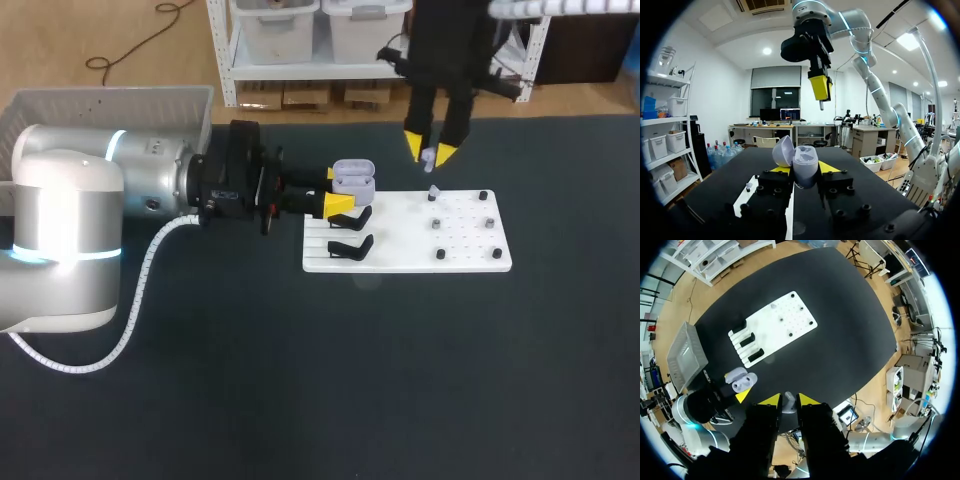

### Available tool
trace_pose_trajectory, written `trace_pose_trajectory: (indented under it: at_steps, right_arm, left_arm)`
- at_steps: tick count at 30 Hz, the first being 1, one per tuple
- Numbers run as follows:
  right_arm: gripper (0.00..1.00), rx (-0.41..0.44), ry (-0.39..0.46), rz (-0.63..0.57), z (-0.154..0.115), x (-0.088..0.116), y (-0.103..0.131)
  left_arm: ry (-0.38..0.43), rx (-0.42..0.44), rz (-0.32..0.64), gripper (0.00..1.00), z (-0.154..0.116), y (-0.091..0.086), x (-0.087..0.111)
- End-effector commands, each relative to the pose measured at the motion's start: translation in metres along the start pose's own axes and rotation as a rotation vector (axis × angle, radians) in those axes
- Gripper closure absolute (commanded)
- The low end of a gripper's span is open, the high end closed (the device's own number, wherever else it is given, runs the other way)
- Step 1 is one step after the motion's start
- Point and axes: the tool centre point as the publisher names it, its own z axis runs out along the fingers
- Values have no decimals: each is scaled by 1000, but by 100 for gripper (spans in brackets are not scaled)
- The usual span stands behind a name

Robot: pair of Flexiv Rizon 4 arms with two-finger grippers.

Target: Pick up each earbud case from the left stands, insert the matching earbuds, close the lid, and place the case in the box.

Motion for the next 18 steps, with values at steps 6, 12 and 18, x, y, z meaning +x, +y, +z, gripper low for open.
trace_pose_trajectory:
  at_steps: [6,12,18]
  right_arm:
    - [100,99,-45,-3,-1,5,34]
    - [100,89,-49,-10,1,5,42]
    - [100,89,-49,-10,1,5,42]
  left_arm:
    - [-3,-2,3,100,0,0,1]
    - [-3,-2,3,100,0,0,1]
    - [-3,-2,3,100,0,0,1]
